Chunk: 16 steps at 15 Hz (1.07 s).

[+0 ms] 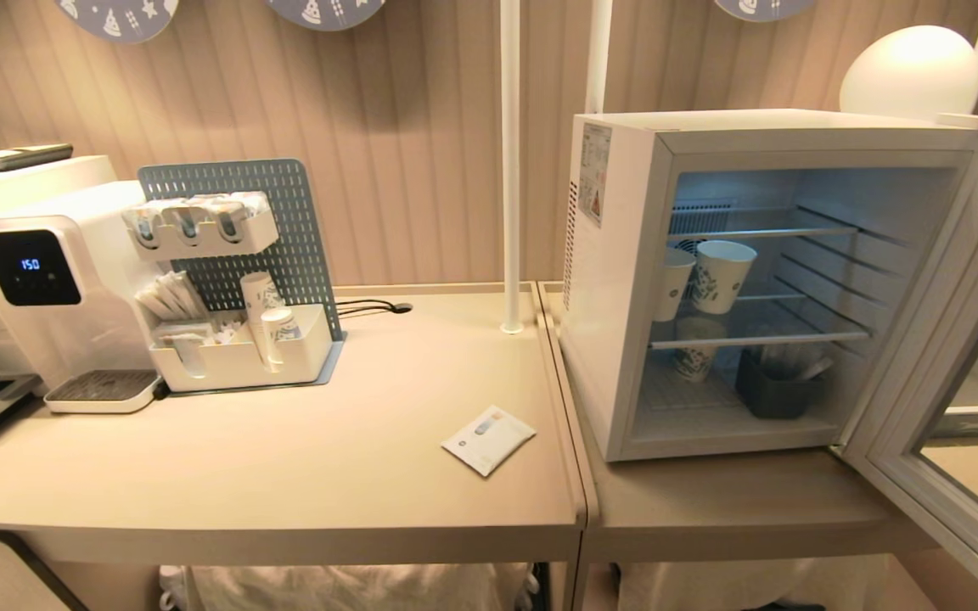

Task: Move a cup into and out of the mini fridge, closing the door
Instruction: Put the yoghurt in the freezer

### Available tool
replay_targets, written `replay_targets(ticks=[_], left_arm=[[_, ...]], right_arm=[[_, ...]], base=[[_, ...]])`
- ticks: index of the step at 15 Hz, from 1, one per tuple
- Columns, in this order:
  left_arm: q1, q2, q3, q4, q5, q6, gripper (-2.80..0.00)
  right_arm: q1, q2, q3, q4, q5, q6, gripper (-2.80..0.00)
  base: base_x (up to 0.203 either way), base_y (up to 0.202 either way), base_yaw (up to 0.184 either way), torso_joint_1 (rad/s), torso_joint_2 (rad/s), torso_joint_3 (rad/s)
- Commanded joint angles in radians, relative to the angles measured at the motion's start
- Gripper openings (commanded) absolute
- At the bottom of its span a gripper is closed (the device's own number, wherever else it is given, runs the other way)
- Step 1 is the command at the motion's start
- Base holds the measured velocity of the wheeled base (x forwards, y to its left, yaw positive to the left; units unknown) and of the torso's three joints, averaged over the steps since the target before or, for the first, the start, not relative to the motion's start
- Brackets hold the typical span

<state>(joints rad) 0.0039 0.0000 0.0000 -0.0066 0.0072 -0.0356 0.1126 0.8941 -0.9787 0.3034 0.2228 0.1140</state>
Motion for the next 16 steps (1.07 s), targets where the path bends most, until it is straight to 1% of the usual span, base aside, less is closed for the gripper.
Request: replay_targets(ticks=[1, 3, 5, 7, 9, 12, 16], left_arm=[[0.0, 0.002, 0.0, 0.0, 0.0, -0.001, -2.8], [0.001, 0.002, 0.0, -0.001, 0.002, -0.001, -2.8], [0.001, 0.002, 0.0, -0.001, 0.0, -0.001, -2.8], [0.001, 0.002, 0.0, -0.001, 0.0, -0.001, -2.8], [0.001, 0.002, 0.0, -0.001, 0.002, -0.001, -2.8], [0.001, 0.002, 0.0, -0.001, 0.0, -0.001, -2.8], [-0.001, 0.002, 0.0, -0.001, 0.002, -0.003, -2.8]], right_arm=[[0.001, -0.196, 0.187, 0.002, -0.002, -0.023, -2.8], [0.001, -0.245, 0.311, -0.006, -0.009, -0.057, -2.8], [0.0, -0.214, 0.374, -0.075, -0.045, -0.066, -2.8], [-0.001, -0.126, 0.423, -0.219, -0.119, -0.069, -2.8], [-0.001, -0.016, 0.476, -0.393, -0.183, -0.069, -2.8], [-0.005, 0.162, 0.527, -0.593, -0.216, -0.064, -2.8], [-0.031, 0.441, 0.529, -0.837, -0.258, -0.06, -2.8]], base=[[0.0, 0.0, 0.0, 0.0, 0.0, 0.0], [0.0, 0.0, 0.0, 0.0, 0.0, 0.0], [0.0, 0.0, 0.0, 0.0, 0.0, 0.0], [0.0, 0.0, 0.0, 0.0, 0.0, 0.0], [0.0, 0.0, 0.0, 0.0, 0.0, 0.0], [0.0, 0.0, 0.0, 0.0, 0.0, 0.0], [0.0, 0.0, 0.0, 0.0, 0.0, 0.0]])
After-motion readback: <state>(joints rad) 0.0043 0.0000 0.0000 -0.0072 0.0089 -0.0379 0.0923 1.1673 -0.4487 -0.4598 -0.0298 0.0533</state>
